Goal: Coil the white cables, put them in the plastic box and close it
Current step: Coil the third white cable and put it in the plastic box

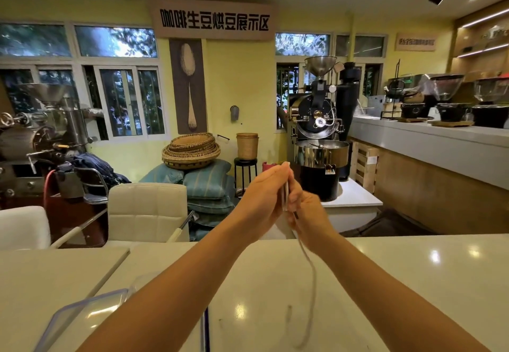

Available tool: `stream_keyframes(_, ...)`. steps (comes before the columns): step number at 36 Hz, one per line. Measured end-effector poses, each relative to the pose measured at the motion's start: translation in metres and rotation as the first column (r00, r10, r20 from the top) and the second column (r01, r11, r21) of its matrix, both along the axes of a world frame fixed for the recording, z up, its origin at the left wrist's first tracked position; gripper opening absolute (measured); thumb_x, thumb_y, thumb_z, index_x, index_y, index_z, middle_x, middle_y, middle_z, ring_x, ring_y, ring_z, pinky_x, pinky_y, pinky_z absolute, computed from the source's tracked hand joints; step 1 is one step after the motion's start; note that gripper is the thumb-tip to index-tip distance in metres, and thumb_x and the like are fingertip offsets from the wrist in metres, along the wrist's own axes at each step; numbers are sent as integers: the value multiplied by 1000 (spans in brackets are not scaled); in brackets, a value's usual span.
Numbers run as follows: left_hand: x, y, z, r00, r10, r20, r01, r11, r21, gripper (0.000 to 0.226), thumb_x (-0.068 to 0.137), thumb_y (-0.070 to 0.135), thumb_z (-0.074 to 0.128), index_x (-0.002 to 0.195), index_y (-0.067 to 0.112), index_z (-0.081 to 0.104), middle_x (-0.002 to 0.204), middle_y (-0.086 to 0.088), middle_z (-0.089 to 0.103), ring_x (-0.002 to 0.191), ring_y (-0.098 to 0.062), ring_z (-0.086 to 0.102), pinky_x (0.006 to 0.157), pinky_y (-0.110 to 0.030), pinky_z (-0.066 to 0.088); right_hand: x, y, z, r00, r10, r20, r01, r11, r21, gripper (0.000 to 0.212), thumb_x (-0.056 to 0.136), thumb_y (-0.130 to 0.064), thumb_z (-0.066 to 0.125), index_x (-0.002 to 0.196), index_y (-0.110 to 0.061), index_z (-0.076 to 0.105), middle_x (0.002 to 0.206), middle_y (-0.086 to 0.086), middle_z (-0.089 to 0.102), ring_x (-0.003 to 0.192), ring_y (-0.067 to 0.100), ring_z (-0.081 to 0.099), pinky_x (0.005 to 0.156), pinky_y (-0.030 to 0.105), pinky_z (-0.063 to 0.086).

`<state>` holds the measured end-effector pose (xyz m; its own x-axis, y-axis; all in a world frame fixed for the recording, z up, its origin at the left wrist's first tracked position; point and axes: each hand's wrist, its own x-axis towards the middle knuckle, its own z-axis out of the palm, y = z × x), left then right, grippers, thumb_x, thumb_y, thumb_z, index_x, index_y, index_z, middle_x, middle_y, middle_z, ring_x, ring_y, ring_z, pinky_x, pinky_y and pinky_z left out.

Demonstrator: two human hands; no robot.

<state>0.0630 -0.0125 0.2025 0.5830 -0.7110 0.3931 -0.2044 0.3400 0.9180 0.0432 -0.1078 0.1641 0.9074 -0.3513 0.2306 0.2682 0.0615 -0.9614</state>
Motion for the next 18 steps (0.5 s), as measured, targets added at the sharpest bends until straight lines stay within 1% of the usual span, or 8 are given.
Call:
stream_keyframes(2,5,-1,-1,994,60,88,-63,997,36,43,99,24,27,62,15,47,44,4,47,42,-7,44,50,-17,39,-1,8,-8,994,78,-77,-80,996,-28,32,91,-6,44,61,-14,50,42,-10,50,43,7,34,36,14,27)
stream_keyframes(4,11,0,-4,970,145,196,-162,984,73,46,100,25,26,60,16,46,47,3,48,42,-6,44,50,-15,41,-3,12,-13,969,192,-155,-204,977,-65,23,91,-6,45,70,-12,51,56,-1,54,43,6,36,39,16,25)
stream_keyframes(7,18,2,-9,930,237,282,-279,953,119,36,100,20,24,68,15,39,54,2,47,43,0,43,50,-9,41,-8,12,-13,923,268,-276,-330,921,-209,21,94,-11,43,76,-14,54,65,2,54,44,4,36,42,17,24)
stream_keyframes(10,26,4,-13,873,302,382,-375,917,133,32,100,17,24,70,16,35,59,0,45,44,1,40,53,-9,39,-12,11,-7,918,189,-349,-349,801,-485,19,95,-17,43,84,-20,58,66,-2,55,50,6,37,44,15,29)
stream_keyframes(12,32,4,-16,834,335,439,-428,894,130,31,100,16,25,70,17,33,59,0,44,49,-3,40,56,-14,39,-15,10,0,927,123,-353,-329,717,-614,22,95,-20,43,99,-10,62,63,-4,53,51,5,38,43,12,31)
stream_keyframes(14,36,4,-19,789,339,512,-468,872,144,30,99,15,26,70,19,30,62,0,42,53,-9,37,56,-19,36,-18,6,7,941,89,-328,-306,640,-705,29,94,-19,45,104,2,62,60,-5,50,51,4,39,45,9,32)
stream_keyframes(16,38,7,-20,761,319,564,-479,863,159,30,99,15,27,70,20,30,63,-1,40,54,-11,34,52,-17,34,-22,2,17,949,65,-307,-287,576,-765,28,92,-18,47,102,2,64,59,-4,48,51,4,39,48,10,33)
stream_keyframes(18,41,11,-21,753,309,581,-489,854,179,30,99,16,26,70,20,31,64,-1,41,55,-11,35,51,-15,36,-26,-4,29,960,43,-278,-257,537,-804,26,91,-19,49,100,-1,66,59,-6,47,50,4,39,46,9,35)
